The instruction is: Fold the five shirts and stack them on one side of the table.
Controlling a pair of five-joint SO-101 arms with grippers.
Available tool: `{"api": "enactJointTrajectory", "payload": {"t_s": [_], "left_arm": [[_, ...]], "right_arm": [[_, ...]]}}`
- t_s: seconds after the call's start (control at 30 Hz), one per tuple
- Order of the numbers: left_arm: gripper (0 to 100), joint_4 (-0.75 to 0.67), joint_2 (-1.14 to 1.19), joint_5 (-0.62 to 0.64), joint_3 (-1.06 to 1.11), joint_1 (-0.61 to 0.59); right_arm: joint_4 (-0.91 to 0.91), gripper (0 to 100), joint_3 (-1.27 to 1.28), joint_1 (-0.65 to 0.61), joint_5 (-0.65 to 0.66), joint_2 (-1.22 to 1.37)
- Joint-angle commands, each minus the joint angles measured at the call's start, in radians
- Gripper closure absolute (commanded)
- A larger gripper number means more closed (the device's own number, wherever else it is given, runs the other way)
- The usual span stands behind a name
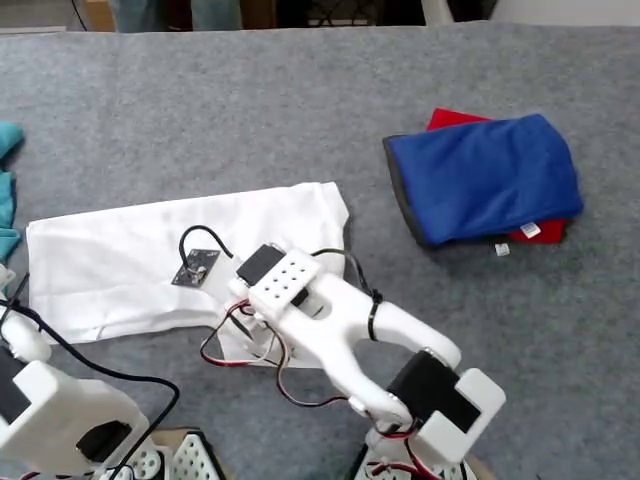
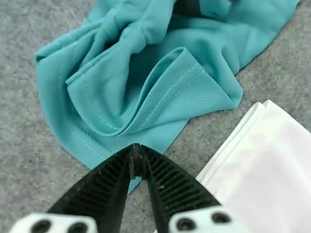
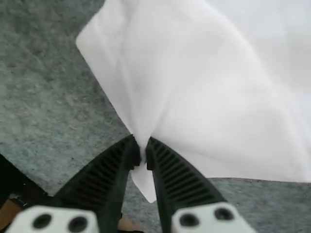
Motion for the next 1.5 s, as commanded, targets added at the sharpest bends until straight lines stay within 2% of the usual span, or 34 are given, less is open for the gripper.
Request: {"api": "enactJointTrajectory", "payload": {"t_s": [0.0,0.17,0.3,0.37,0.47,0.63,0.77,0.97,1.17,1.3,1.47], "left_arm": [[97,0.005,-0.008,-0.009,-0.044,0.007],[97,0.037,-0.038,-0.008,-0.064,-0.016],[97,0.061,-0.133,-0.003,-0.062,-0.047],[97,0.068,-0.187,-0.003,-0.033,-0.021],[97,0.152,-0.293,-0.003,0.002,0.062],[97,0.203,-0.437,0.061,0.14,0.237],[97,0.193,-0.46,0.071,0.257,0.286],[97,0.084,-0.468,0.017,0.407,0.272],[97,-0.061,-0.473,-0.086,0.479,0.168],[97,-0.12,-0.459,-0.146,0.49,0.136],[97,-0.141,-0.443,-0.187,0.51,0.133]], "right_arm": [[0.0,90.9,-0.004,0.009,0.003,0.012],[0.049,80.2,-0.062,0.009,0.002,-0.002],[0.204,80.5,-0.174,0.014,0.0,-0.01],[0.272,81.3,-0.225,0.018,0.005,-0.019],[0.287,83.8,-0.277,0.069,0.005,-0.033],[0.155,98.7,-0.337,0.27,0.0,-0.03],[-0.002,98.5,-0.343,0.391,0.0,-0.028],[-0.163,98.4,-0.325,0.46,-0.002,0.077],[-0.299,98.4,-0.325,0.52,-0.002,0.309],[-0.304,98.4,-0.358,0.568,-0.002,0.384],[-0.301,98.4,-0.36,0.552,0.005,0.311]]}}
